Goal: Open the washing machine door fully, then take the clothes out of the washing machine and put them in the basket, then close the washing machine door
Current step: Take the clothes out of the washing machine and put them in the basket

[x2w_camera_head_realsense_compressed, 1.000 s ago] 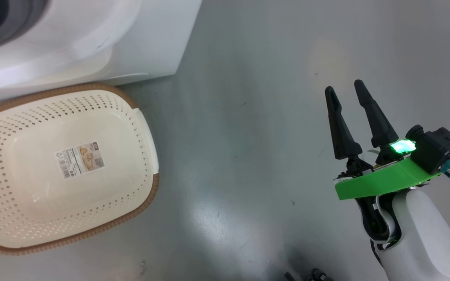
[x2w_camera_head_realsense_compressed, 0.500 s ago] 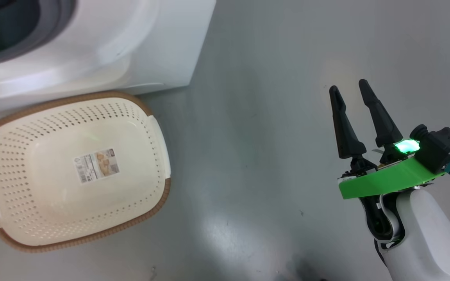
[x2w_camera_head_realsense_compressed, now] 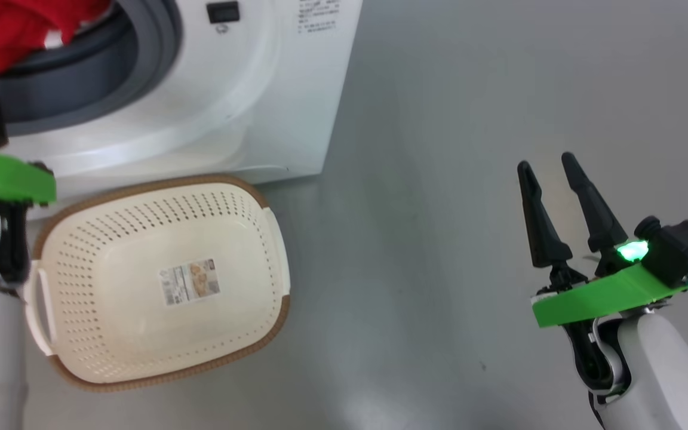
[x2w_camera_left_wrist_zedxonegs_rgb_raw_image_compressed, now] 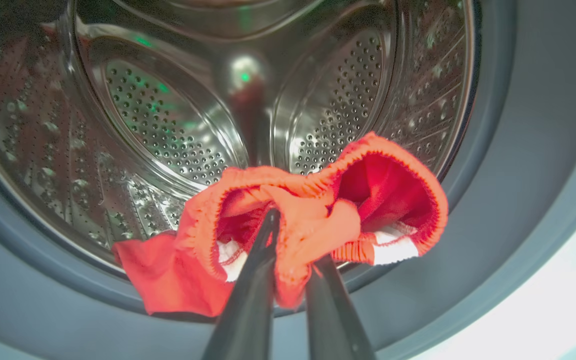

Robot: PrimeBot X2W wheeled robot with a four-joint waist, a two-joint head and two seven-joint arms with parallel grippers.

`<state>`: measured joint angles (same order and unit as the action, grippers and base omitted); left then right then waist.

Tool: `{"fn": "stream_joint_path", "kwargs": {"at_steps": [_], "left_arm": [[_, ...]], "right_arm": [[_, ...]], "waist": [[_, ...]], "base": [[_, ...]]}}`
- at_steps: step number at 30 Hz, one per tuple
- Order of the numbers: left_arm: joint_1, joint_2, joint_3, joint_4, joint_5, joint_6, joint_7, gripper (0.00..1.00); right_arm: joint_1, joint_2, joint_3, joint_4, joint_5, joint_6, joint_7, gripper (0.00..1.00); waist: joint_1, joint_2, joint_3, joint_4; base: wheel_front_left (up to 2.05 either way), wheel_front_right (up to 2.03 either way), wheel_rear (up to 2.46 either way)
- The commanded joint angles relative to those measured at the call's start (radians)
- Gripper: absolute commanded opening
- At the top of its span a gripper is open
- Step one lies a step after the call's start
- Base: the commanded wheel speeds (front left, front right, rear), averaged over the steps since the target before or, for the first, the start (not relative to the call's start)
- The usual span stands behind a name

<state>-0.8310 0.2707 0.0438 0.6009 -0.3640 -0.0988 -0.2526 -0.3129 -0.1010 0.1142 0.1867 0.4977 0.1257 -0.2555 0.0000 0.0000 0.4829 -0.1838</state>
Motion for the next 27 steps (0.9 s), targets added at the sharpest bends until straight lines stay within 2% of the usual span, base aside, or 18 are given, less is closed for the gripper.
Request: {"fn": "stream_joint_path", "kwargs": {"at_steps": [1, 14, 27], "left_arm": [[0.037, 0.029, 0.048, -0.056, 0.02, -0.01, -0.009, 0.0], [0.239, -0.075, 0.178, -0.313, 0.093, -0.028, -0.009, 0.0], [0.351, -0.128, 0.196, -0.582, 0.096, -0.032, -0.009, 0.0]], "right_arm": [[0.03, -0.013, 0.019, -0.018, -0.006, 0.005, -0.006, 1.0], [0.086, -0.03, 0.011, -0.009, -0.007, 0.005, -0.006, 1.0], [0.107, -0.035, 0.01, -0.01, -0.007, 0.005, -0.006, 1.0]], "waist": [[0.0, 0.0, -0.048, 0.026], [0.0, 0.0, -0.132, 0.063], [0.0, 0.0, -0.159, 0.085]], "base": [[0.0, 0.0, 0.0], [0.0, 0.0, 0.0], [0.0, 0.0, 0.0]]}}
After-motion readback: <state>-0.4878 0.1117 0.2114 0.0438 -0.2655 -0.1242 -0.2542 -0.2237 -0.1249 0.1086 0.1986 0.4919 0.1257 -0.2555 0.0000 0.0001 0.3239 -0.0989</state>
